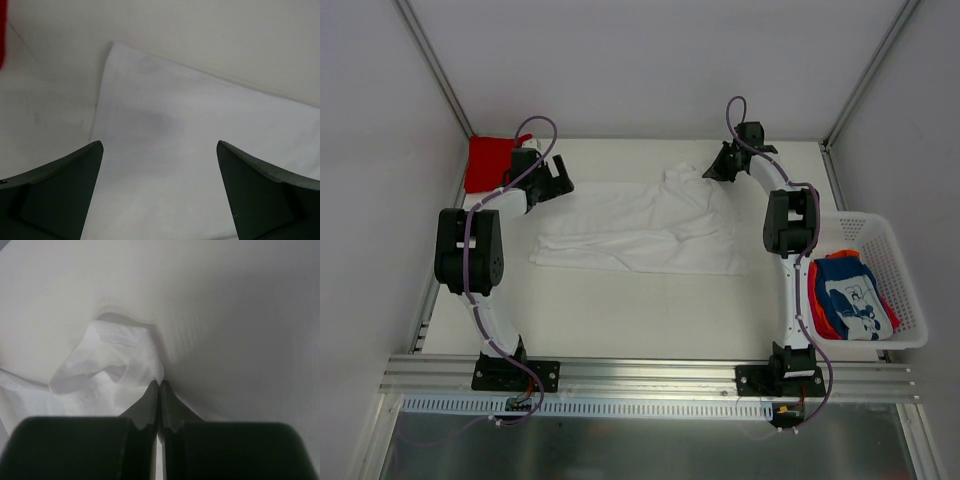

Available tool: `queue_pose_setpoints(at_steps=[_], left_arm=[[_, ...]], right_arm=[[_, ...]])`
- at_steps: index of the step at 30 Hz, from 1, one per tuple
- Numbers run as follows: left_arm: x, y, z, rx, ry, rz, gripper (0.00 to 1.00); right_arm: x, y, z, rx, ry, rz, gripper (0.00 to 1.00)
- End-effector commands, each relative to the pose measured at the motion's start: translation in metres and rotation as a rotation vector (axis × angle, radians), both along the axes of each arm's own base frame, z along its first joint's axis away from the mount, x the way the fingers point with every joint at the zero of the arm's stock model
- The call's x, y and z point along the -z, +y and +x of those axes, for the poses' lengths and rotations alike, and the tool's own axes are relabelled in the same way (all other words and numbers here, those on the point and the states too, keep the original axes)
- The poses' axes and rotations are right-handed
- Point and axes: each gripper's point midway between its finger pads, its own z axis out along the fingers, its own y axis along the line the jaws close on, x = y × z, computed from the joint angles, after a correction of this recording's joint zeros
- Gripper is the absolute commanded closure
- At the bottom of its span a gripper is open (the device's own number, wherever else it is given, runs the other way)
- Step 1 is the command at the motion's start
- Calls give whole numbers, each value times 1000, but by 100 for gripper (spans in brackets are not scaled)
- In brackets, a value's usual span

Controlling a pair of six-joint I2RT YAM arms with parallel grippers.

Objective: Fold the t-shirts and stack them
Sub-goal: Fold the tshirt

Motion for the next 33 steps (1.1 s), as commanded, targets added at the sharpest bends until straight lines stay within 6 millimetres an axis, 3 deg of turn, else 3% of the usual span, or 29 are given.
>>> queue_pose_setpoints(at_steps=[1,4,6,8,9,10,15,16,18,19,33], left_arm=[[-35,35,10,-120,-36,106,1],[-36,53,18,-177,-38,172,1],[-39,63,26,-172,-50,151,1],[-28,61,35,-134,-36,111,1],[-35,66,42,-124,-53,87,1],[-26,66,45,-112,-38,59,1],[-29,62,59,-40,-38,-152,1],[-21,66,60,-50,-21,-179,1],[-24,60,63,-28,-14,-269,1],[-16,64,64,-33,4,-294,1],[7,39,73,79,73,-472,1]], right_arm=[[0,-6,-8,-3,21,-15,100],[-4,-8,-11,-1,18,-16,100],[-13,-8,-12,-1,3,-12,100],[-13,-9,-15,1,7,-11,100],[-18,-9,-16,0,0,-11,99],[-19,-10,-18,-1,1,-11,100],[-27,-16,-30,7,3,-15,100],[-37,-17,-29,7,-20,-12,100],[-36,-18,-36,10,-10,-10,100],[-44,-18,-37,10,-28,-6,100],[-52,-22,-55,13,-32,-22,100]])
